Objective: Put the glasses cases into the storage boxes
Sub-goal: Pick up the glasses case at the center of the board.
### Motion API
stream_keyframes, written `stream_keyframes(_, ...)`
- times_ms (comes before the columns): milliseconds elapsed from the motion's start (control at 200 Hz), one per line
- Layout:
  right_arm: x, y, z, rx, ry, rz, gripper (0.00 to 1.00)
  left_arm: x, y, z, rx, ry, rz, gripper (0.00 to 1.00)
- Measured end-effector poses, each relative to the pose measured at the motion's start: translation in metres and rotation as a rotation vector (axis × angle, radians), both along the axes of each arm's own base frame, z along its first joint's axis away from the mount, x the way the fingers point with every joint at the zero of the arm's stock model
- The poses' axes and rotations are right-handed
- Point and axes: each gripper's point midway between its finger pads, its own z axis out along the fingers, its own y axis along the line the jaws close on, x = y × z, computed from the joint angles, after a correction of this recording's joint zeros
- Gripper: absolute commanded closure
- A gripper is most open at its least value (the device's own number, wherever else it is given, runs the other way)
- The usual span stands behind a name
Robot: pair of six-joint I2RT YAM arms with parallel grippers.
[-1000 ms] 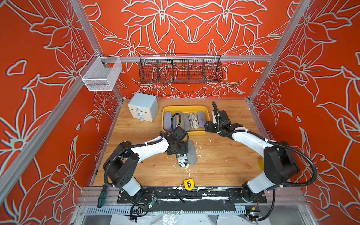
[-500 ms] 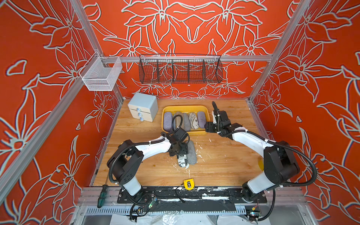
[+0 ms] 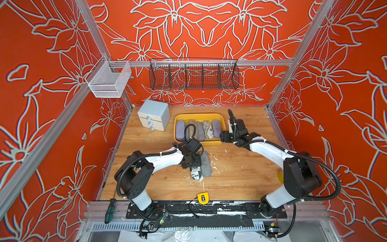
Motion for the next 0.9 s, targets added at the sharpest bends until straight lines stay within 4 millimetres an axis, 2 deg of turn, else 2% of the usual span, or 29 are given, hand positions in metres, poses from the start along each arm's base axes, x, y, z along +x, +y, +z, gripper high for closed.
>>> stream_keyframes(210, 0.000, 0.000, 0.000, 0.002, -0.001, -0.001, 0.24, 0.000, 0.000, 0.001, -0.003, -0.002, 0.005, 0.33)
stream_keyframes(375, 0.001, 0.000, 0.000, 0.002, -0.002, -0.001, 0.24, -0.007, 0.008, 0.007, 0.022, 0.010, 0.005, 0.33)
stream_keyframes(490, 0.001, 0.000, 0.000, 0.003, -0.002, -0.002, 0.24, -0.006, 0.010, 0.023, 0.022, -0.009, 0.005, 0.34)
stream_keyframes(711, 0.001, 0.001, 0.001, 0.005, -0.006, -0.002, 0.24, 0.005, 0.008, 0.068, -0.015, -0.103, 0.001, 0.34)
stream_keyframes(901, 0.001, 0.001, 0.001, 0.005, -0.005, -0.002, 0.24, 0.009, 0.009, 0.081, -0.003, -0.133, -0.005, 0.35)
